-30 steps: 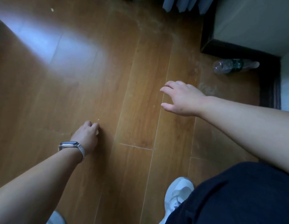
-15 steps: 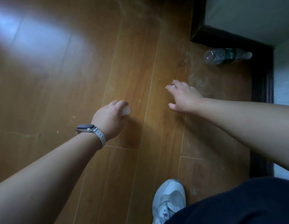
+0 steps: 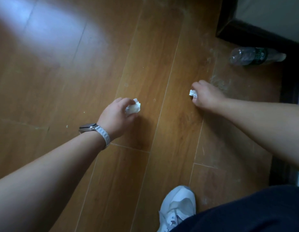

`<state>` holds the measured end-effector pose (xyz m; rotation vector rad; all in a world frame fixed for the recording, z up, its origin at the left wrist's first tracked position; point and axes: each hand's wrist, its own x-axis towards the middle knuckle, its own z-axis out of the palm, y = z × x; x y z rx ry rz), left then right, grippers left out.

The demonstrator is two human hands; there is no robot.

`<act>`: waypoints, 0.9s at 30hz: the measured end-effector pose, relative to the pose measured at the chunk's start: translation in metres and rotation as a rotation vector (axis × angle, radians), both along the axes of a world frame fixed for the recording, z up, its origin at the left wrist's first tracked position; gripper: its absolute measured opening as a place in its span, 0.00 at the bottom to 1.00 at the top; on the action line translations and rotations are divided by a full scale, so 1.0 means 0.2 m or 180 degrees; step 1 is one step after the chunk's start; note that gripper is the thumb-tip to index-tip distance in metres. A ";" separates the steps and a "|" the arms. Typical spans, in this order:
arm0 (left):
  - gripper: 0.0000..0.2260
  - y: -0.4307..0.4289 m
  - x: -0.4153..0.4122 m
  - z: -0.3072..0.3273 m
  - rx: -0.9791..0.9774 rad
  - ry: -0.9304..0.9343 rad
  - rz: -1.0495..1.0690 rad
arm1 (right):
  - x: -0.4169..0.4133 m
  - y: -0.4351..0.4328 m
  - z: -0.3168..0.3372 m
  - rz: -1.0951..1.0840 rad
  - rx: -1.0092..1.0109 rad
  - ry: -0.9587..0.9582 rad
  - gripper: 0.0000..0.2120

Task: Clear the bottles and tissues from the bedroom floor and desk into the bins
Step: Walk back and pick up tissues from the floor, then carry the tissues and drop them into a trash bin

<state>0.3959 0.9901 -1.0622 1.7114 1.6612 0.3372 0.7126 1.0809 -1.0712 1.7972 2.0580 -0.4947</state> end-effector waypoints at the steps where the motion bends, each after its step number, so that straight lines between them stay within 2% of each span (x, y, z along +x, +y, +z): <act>1: 0.14 0.00 -0.01 0.00 -0.0004 0.0015 0.0018 | -0.02 0.01 0.01 0.0032 -0.0007 0.0049 0.13; 7: 0.15 0.04 -0.08 0.10 -0.0069 0.0064 0.0174 | -0.25 0.07 0.16 0.0471 -0.0107 0.0315 0.13; 13: 0.16 0.13 -0.19 0.32 -0.0189 0.0022 0.0646 | -0.56 0.12 0.43 0.0850 0.0056 0.0710 0.11; 16: 0.16 0.15 -0.25 0.46 -0.0154 0.0003 0.0722 | -0.68 0.13 0.58 0.0826 0.0110 0.0807 0.11; 21: 0.14 0.06 -0.37 0.88 -0.0137 -0.0055 0.0931 | -0.90 0.00 0.96 0.0450 0.0108 0.1145 0.12; 27: 0.11 -0.16 -0.62 1.64 -0.0187 -0.0072 0.1186 | -1.18 -0.23 1.66 0.0062 -0.0016 0.1673 0.10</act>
